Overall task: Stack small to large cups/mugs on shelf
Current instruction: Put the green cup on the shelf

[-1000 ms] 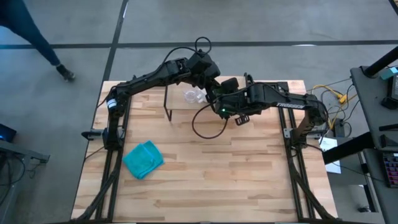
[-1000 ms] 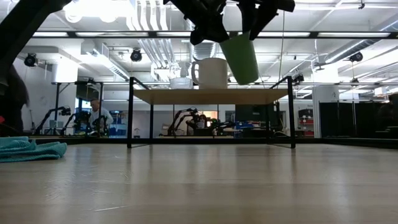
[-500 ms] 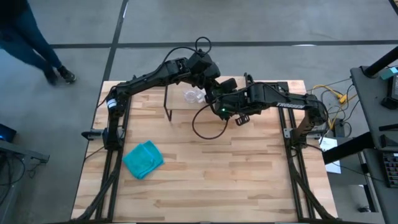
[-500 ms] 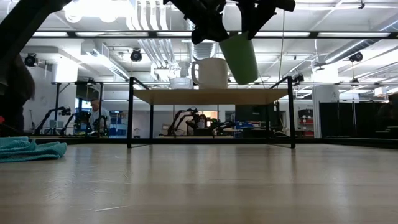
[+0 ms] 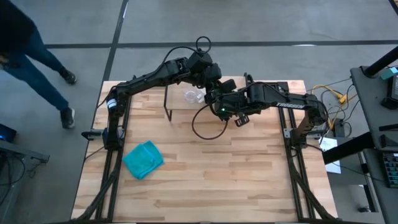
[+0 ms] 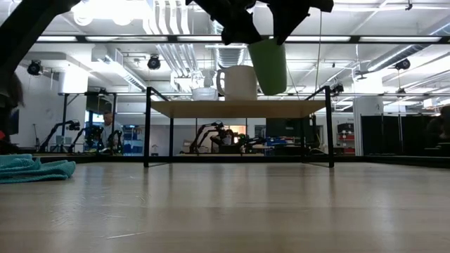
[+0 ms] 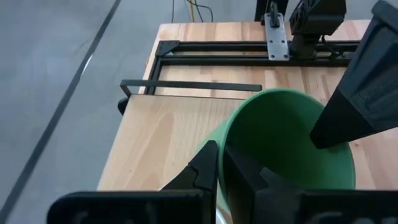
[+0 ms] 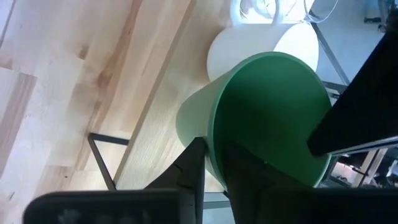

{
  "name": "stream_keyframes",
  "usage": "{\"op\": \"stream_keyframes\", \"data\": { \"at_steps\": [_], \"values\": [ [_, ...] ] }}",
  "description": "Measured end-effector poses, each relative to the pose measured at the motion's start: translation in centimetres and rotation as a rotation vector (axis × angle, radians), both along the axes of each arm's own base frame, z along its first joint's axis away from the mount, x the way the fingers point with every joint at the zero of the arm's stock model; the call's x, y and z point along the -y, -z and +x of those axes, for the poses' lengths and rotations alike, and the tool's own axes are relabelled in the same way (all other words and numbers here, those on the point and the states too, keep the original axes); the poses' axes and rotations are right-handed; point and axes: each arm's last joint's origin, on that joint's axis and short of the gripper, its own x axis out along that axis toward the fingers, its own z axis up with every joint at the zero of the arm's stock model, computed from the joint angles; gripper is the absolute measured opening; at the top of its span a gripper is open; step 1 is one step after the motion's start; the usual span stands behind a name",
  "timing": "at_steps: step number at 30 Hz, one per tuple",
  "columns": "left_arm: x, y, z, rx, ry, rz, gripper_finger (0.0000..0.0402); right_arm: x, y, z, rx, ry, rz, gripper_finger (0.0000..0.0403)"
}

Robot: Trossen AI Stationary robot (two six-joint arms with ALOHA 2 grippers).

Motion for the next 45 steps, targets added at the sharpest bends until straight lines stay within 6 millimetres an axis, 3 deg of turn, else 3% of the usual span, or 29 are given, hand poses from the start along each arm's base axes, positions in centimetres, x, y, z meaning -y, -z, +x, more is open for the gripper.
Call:
{"op": "stream_keyframes", "data": {
  "at_steps": [35,45],
  "values": [
    [1.1,-0.2,0.3,0.019,0.081,0.005,0.0001,-1.1,0.0,0.2,0.091,0.081,0.100,0.0013],
    [1.1,-0.6,0.2,0.028,0.082,0.006,0.0029,-1.2,-0.2,0.1,0.124,0.100,0.103,0.0008]
  ]
}}
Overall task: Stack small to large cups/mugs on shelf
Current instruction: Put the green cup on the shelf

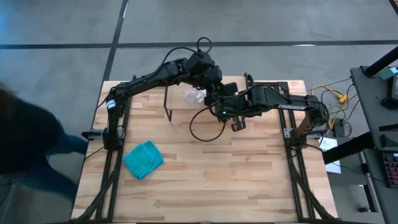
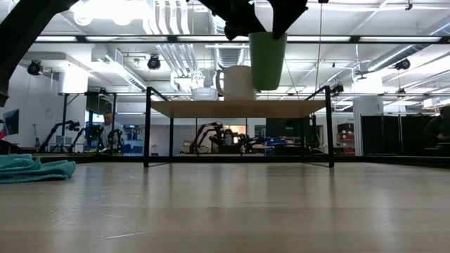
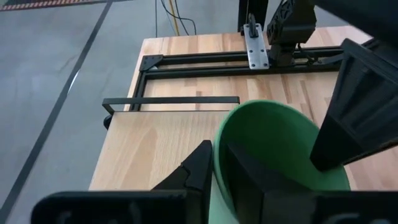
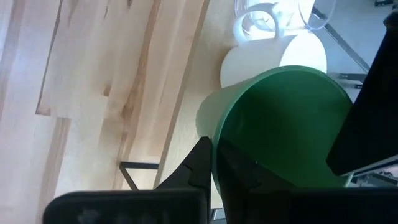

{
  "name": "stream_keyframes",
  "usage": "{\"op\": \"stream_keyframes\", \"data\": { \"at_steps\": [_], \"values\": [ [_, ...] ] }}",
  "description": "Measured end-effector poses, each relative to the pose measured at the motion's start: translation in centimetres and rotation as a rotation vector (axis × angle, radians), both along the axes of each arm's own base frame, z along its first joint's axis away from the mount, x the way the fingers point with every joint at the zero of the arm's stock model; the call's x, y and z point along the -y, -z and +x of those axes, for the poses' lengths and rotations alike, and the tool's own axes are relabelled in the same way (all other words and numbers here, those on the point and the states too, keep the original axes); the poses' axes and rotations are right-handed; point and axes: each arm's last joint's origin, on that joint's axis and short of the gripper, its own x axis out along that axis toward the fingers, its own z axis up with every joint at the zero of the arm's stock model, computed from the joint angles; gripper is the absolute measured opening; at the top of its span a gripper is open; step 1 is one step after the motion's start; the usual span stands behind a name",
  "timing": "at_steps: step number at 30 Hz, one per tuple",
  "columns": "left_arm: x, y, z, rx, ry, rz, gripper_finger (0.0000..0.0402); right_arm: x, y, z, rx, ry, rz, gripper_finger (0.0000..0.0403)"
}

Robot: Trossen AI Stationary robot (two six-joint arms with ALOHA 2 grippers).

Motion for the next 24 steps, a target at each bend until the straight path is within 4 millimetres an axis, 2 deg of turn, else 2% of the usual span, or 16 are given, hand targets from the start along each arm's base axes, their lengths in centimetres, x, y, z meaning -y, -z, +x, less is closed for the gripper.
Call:
{"op": "stream_keyframes", "data": {
  "at_steps": [8,15,19,24],
  "values": [
    [0.4,-1.3,-0.5,0.036,0.016,0.006,0.0057,0.0,-0.1,-0.7,-0.012,0.069,0.004,0.0008],
    [0.9,-3.6,-2.4,0.079,-0.034,0.052,0.0066,0.1,0.0,-1.0,-0.025,0.104,0.016,0.0008],
    [1.2,-5.2,-4.0,0.101,-0.114,0.106,0.0066,0.4,0.0,-1.1,-0.010,0.142,0.028,0.0008],
    [1.9,-7.9,-6.9,0.154,-0.193,0.162,0.0066,1.9,-0.1,-1.6,-0.015,0.241,0.044,0.0008]
  ]
}}
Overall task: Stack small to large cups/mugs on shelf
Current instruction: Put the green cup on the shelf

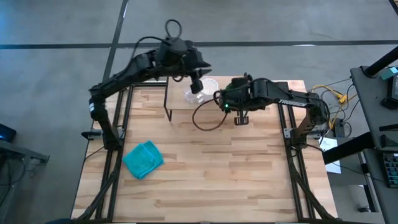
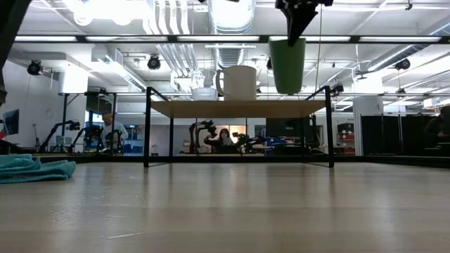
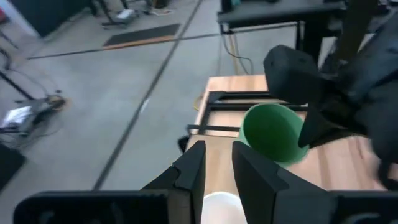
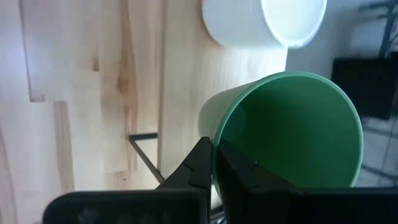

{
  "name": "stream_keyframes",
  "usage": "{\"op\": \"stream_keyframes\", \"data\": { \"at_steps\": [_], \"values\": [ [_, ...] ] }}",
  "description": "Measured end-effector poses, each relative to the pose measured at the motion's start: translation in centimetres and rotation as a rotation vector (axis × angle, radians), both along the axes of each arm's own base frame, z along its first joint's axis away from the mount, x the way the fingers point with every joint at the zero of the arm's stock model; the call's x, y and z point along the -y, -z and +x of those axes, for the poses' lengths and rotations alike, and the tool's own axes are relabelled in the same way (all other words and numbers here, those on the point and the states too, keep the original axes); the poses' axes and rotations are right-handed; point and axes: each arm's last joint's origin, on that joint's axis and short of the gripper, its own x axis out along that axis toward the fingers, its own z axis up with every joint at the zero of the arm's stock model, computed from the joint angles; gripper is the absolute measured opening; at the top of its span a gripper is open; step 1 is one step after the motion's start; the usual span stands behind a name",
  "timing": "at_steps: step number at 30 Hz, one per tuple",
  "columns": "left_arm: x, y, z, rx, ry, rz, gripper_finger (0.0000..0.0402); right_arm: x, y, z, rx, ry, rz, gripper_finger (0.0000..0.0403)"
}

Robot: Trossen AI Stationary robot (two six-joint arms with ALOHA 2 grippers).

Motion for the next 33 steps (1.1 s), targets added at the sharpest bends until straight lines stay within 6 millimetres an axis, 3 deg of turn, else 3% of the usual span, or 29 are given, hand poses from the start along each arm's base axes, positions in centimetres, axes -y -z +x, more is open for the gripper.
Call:
{"op": "stream_keyframes", "data": {
  "at_steps": [10,15,24,33],
  "values": [
    [1.9,-4.6,-5.9,0.134,-0.045,0.066,0.0066,3.8,-1.4,-0.9,0.071,0.040,0.204,0.0008],
    [2.6,-5.7,-7.9,0.155,-0.037,0.104,0.0066,5.8,-2.2,-1.5,0.099,0.064,0.197,0.0008],
    [3.1,-6.0,-9.3,0.143,-0.029,0.126,0.0066,8.3,-2.0,-2.2,0.122,0.048,0.313,0.0008],
    [3.4,-5.9,-9.7,0.124,-0.021,0.116,0.0066,9.2,-1.8,-2.3,0.152,0.003,0.387,0.0008]
  ]
}}
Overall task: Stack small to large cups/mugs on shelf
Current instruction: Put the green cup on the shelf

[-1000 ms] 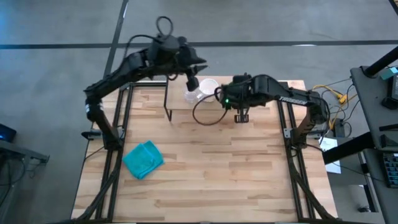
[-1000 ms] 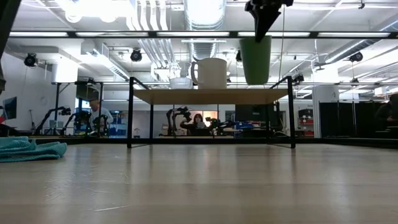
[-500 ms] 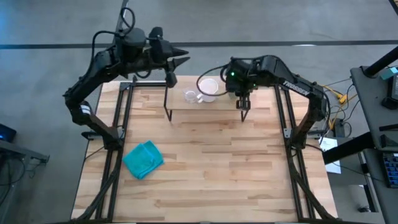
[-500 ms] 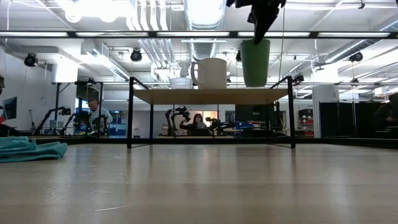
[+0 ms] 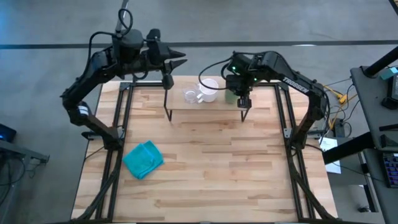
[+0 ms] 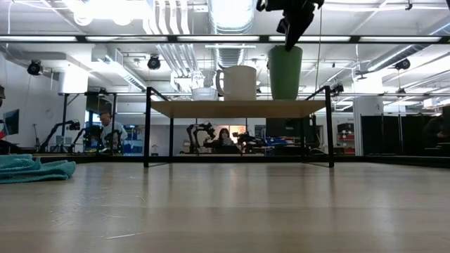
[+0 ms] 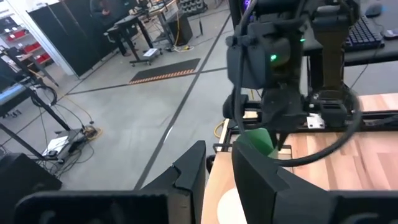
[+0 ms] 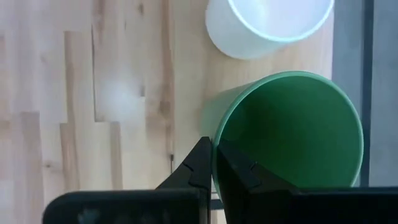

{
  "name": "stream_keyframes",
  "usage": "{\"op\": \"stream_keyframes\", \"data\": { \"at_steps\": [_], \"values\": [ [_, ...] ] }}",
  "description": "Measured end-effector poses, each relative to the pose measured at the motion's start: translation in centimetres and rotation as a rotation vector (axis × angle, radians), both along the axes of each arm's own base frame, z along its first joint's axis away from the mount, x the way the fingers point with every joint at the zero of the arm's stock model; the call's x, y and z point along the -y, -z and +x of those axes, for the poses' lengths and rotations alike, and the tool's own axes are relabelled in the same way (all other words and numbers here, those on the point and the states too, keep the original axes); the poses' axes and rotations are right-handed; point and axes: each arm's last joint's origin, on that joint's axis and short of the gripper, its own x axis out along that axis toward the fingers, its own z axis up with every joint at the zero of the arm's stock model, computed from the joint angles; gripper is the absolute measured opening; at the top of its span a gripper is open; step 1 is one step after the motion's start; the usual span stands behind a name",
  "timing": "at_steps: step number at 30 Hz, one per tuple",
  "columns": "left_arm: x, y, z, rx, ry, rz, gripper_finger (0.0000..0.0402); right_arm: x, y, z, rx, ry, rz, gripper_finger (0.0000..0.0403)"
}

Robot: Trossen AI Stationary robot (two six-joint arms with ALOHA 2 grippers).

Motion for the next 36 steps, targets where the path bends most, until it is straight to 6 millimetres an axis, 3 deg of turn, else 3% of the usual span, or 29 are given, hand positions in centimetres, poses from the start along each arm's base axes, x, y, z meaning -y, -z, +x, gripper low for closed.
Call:
{"op": "stream_keyframes", "data": {
  "at_steps": [16,27,31,36],
  "values": [
    [1.3,-1.4,-3.6,0.046,0.004,0.011,0.0066,0.5,1.1,1.0,-0.017,-0.004,0.001,0.0014],
    [1.4,-1.2,-4.0,0.020,0.003,-0.001,0.0066,1.0,2.0,2.1,-0.042,-0.039,-0.006,0.0083],
    [1.4,-1.0,-3.9,0.014,0.000,-0.002,0.0066,1.1,1.4,2.0,-0.051,-0.022,-0.070,0.0104],
    [1.4,-1.2,-4.3,0.016,-0.045,0.013,0.0066,1.1,-0.9,1.4,0.003,0.038,-0.144,0.0115]
  ]
}}
